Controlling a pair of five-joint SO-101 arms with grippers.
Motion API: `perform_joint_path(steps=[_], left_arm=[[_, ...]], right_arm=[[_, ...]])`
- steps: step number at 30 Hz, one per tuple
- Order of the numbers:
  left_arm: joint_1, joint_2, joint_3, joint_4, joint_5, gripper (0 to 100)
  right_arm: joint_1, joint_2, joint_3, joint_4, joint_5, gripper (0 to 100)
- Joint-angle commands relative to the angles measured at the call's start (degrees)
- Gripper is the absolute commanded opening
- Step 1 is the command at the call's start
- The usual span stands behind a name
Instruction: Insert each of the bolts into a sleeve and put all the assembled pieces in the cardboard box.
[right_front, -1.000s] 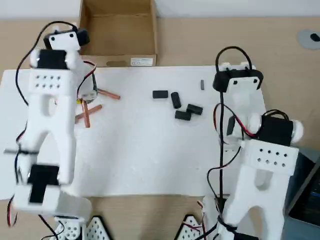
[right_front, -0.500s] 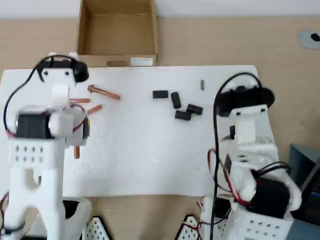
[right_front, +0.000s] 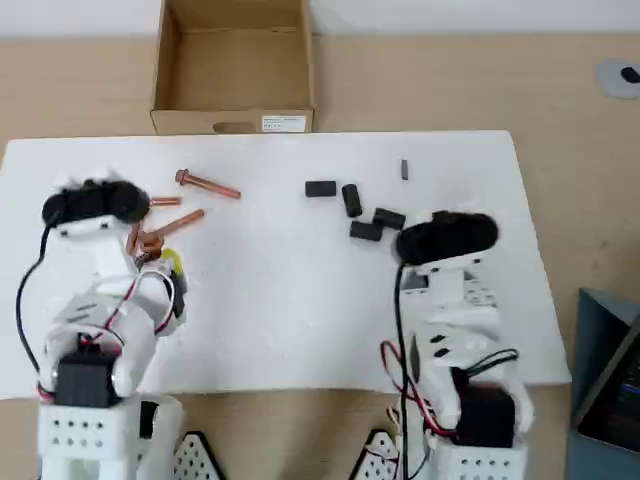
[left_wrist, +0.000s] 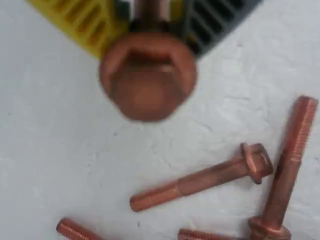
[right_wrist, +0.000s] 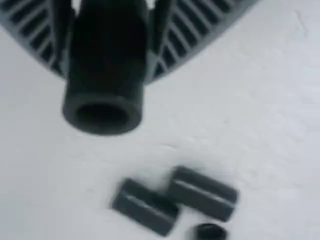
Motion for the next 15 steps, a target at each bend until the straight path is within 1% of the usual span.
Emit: perform_joint_path(steps=[1,4,7,9,11,15], left_arm=[[0.0,-7.16,5.63,-4.92,2.46,0],[0.0,-13.23,11.16,-8.62,4.57,0],[0.62,-19.65,14.95,-10.55,7.38,0],[2.9,-24.31,16.62,-10.64,9.05,0],[6.51,-25.27,17.05,-10.64,10.55,0],[12.31,-24.48,15.47,-10.9,18.02,0]], right_arm=[[-4.79,-3.82,4.44,-4.57,-1.85,0.9],[-10.24,-6.81,7.87,-6.59,-1.93,0.9],[-15.08,-10.15,10.24,-8.7,-1.76,0.9],[-18.33,-12.26,11.91,-9.58,-1.67,0.9],[-21.76,-13.58,13.32,-9.67,-1.67,0.9],[-26.95,-13.67,14.11,-9.67,-1.76,0.9]])
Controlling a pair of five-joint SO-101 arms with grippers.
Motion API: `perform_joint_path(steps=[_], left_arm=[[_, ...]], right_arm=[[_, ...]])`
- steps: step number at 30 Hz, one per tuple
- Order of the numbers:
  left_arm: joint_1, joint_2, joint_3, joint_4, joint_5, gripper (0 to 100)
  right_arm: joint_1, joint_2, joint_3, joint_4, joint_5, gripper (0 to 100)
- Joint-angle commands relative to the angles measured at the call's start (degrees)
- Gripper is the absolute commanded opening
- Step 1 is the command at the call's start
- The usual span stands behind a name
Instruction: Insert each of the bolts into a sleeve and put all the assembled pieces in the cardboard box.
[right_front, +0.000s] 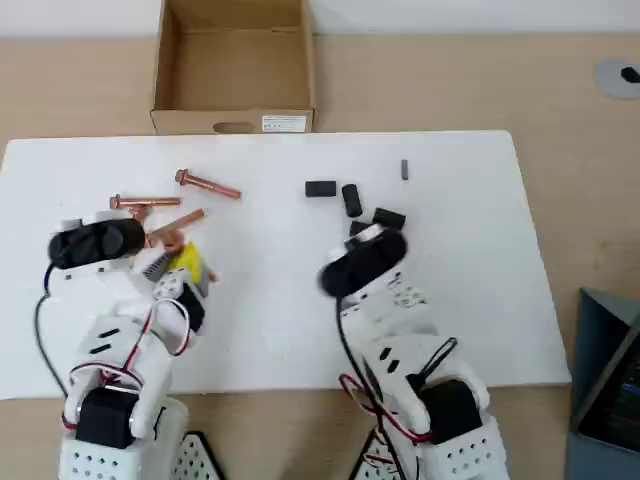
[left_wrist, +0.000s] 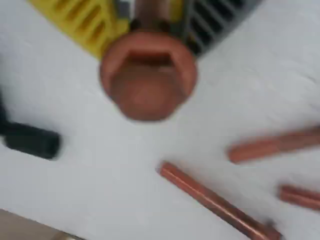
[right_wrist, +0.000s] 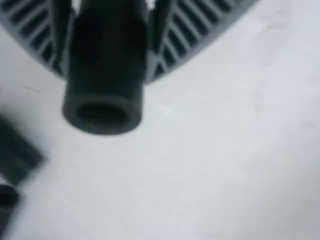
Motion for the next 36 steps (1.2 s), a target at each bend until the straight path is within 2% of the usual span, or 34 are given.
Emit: perform_joint_path(steps=[1,8,20,25,29,32,36], left_arm=[[5.1,-1.1,-2.11,-1.58,5.8,0],[10.81,-1.1,-5.89,-1.67,12.22,0],[10.9,-1.1,-12.31,-1.85,20.04,0],[11.52,-1.1,-12.13,-3.25,19.87,0],[16.88,-1.1,-11.78,-2.81,19.78,0],[18.11,-1.01,-11.78,-3.08,19.52,0],[18.11,-1.01,-10.02,-3.16,15.38,0]], right_arm=[[-4.53,-6.9,0.04,-1.76,-0.26,0.9],[-10.68,-6.99,-0.31,-1.85,-0.18,1.0],[-18.59,-6.99,0.13,-7.91,-0.09,0.9],[-21.14,-6.99,0.13,-9.05,-0.09,0.9],[-21.23,-6.99,0.13,-11.16,0.18,0.9],[-21.23,-6.99,0.04,-11.25,2.64,0.9],[-21.05,-6.99,-0.22,-11.16,3.16,0.9]])
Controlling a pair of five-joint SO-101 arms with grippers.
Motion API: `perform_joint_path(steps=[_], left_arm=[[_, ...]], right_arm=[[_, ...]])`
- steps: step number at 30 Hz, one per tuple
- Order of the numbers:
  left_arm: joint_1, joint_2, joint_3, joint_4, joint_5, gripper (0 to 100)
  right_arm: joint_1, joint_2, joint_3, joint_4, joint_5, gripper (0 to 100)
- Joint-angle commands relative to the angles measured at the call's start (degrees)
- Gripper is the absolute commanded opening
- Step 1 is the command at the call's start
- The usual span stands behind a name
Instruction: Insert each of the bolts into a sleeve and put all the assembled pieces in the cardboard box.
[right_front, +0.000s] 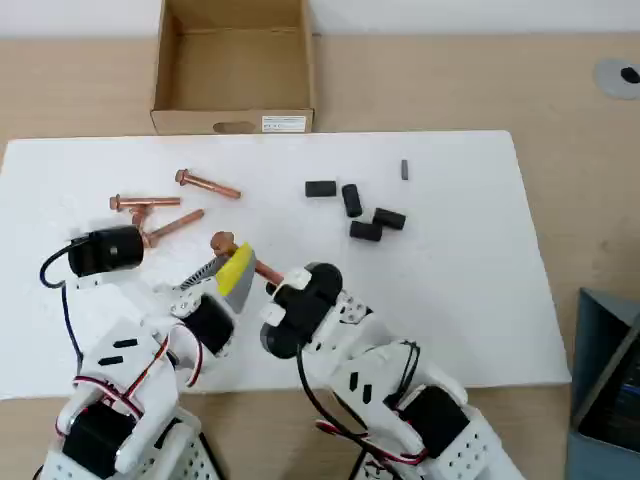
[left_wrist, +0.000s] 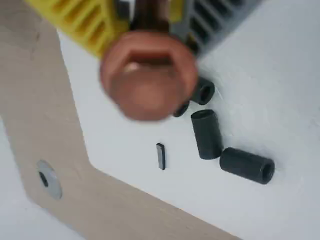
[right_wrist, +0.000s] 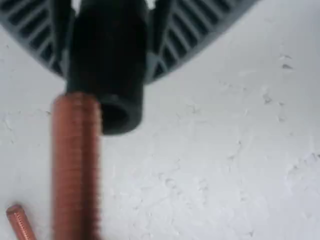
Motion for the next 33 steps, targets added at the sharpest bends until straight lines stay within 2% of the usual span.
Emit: perform_joint_path(steps=[1,16,22,33], left_arm=[[0.79,-0.66,-1.32,-1.32,-2.37,0],[0.53,-0.66,-1.49,-1.23,-2.81,0],[-3.43,-0.66,-1.49,-1.14,-5.27,0],[1.23,-0.66,-0.97,-0.97,-5.01,0]], right_arm=[[-0.66,-6.99,-0.57,-1.58,0.62,0.9],[-0.57,-6.99,-0.66,-1.58,0.62,0.9],[-0.57,-6.99,-0.66,-1.58,0.62,0.9],[-0.57,-6.99,-0.57,-1.67,0.62,0.9]])
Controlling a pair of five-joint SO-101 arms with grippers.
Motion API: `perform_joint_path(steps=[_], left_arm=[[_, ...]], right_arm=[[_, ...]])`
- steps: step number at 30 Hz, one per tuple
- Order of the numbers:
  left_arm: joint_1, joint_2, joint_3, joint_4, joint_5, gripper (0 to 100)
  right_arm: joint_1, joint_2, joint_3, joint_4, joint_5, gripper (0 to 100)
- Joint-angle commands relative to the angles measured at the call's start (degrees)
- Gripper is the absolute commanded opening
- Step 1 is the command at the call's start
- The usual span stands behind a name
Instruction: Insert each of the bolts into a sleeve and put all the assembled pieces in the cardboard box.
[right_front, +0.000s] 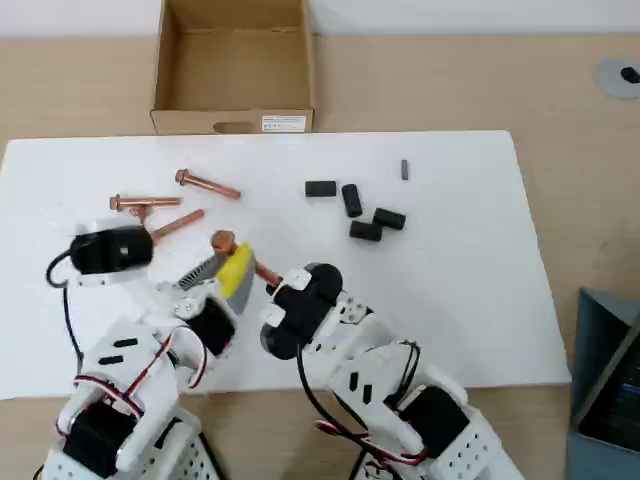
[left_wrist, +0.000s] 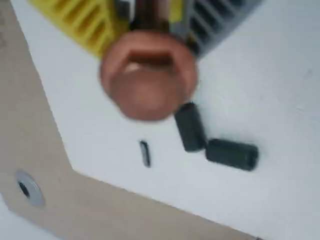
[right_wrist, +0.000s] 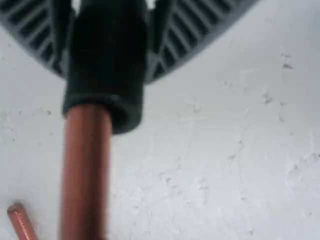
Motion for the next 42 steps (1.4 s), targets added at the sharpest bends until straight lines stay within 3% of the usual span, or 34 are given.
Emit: perform_joint_path(steps=[1,7,16,22,32,39,42], left_arm=[[1.14,-0.66,-0.97,-0.7,-0.26,0],[0.97,-0.66,-1.49,3.69,-0.62,0],[1.58,-0.66,-1.05,3.96,-0.62,0],[8.44,-0.4,0.0,5.71,-0.7,0],[10.81,-0.4,3.69,5.71,-11.25,0],[5.98,-0.31,3.69,6.07,-11.25,23],[3.87,-0.31,3.69,6.07,-11.34,23]], right_arm=[[-0.57,-6.99,-0.57,-1.67,0.62,0.9],[-0.57,-6.99,-0.66,-3.34,0.62,0.9],[-0.57,-6.99,-0.66,-5.27,3.08,0.9],[-0.84,-6.99,-0.66,-5.27,4.57,0.9],[-0.84,-7.08,-0.66,-7.74,6.59,0.9],[-0.84,-7.08,-0.66,-7.65,6.59,0.9],[-0.84,-7.08,-0.4,-7.56,6.59,0.9]])
